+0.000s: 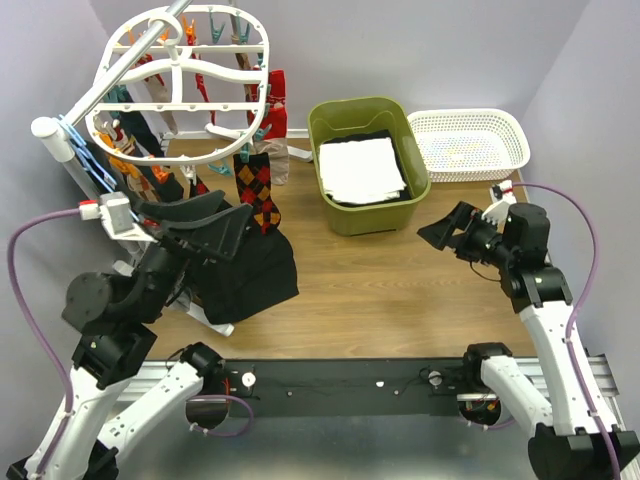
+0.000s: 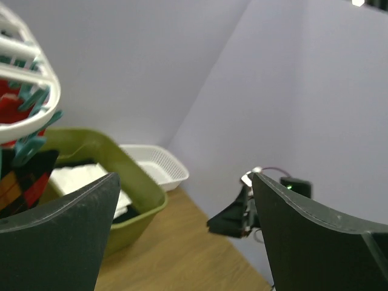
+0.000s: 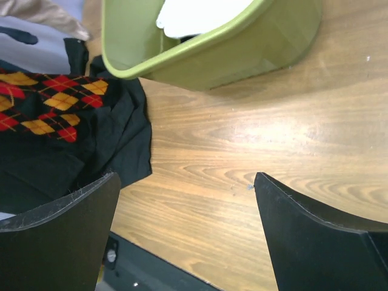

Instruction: Remove the socks clipped to the hanger

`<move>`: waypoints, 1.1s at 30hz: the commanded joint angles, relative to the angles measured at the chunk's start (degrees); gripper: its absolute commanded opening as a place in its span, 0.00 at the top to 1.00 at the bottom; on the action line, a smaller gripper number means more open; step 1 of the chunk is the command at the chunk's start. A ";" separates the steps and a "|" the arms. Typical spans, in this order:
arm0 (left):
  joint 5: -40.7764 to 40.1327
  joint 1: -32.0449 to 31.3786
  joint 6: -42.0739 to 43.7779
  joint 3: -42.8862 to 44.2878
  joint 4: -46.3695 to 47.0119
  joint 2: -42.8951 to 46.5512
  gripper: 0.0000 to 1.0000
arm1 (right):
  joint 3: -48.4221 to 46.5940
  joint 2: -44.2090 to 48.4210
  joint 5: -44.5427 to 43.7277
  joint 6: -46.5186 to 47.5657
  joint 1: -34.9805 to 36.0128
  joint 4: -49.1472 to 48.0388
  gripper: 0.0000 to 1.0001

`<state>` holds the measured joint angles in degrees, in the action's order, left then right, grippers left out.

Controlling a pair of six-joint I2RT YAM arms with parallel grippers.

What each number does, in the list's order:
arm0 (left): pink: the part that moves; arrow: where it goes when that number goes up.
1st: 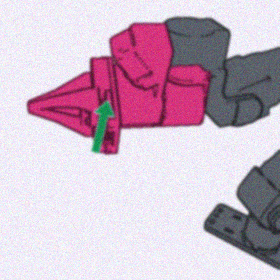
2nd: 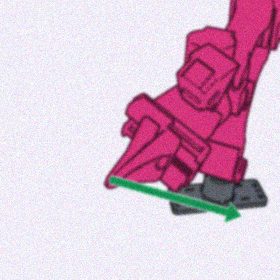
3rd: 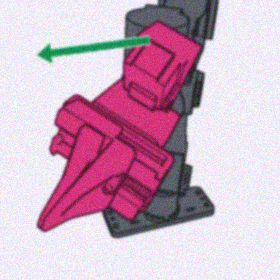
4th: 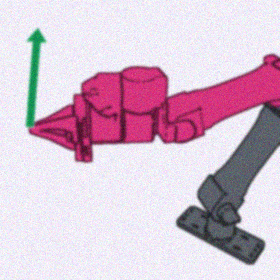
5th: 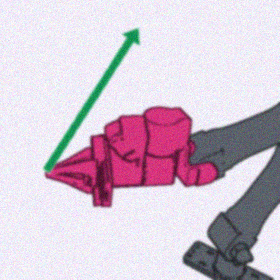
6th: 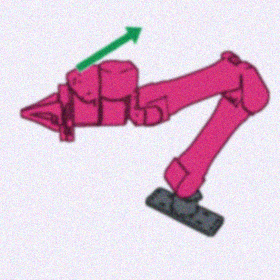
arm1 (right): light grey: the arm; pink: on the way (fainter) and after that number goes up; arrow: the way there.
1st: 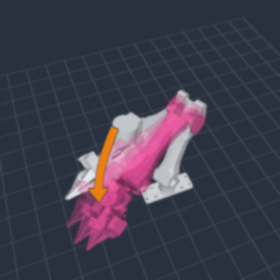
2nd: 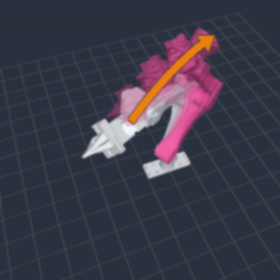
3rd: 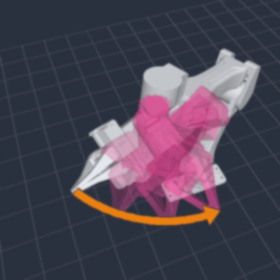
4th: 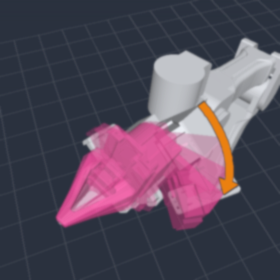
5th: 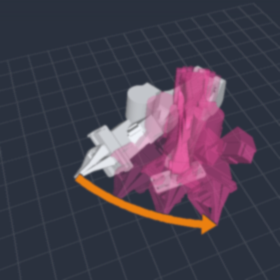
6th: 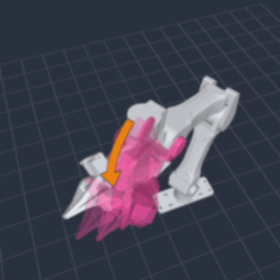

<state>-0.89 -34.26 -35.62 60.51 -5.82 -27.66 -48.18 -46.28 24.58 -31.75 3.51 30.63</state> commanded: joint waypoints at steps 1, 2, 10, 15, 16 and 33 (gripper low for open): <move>-2.73 -0.02 2.83 -1.52 -4.76 4.27 0.02 | 1.34 0.85 -0.41 4.32 -0.26 -5.06 0.00; -1.67 -0.10 3.79 -2.06 -3.24 4.89 0.02 | 0.38 -0.90 -0.06 5.02 -0.26 -5.14 0.00; -2.27 -0.10 6.52 13.63 -13.48 -9.67 0.03 | -4.20 -11.01 13.90 6.09 -0.26 -15.06 0.00; -3.95 -0.10 7.23 20.61 -18.52 -19.17 0.06 | -7.00 -16.64 18.40 2.66 2.71 -25.77 0.00; -3.60 -0.10 7.14 21.40 -17.91 -19.97 0.06 | -8.84 -19.00 17.97 2.66 4.12 -26.49 0.00; -6.93 -0.10 8.11 30.19 -23.44 -30.62 0.18 | -16.32 -40.37 15.49 13.81 29.00 -56.98 0.00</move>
<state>-5.78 -34.26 -28.23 91.35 -27.42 -59.86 -61.63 -82.94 38.63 -23.29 29.08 -15.86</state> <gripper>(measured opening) 0.836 0.998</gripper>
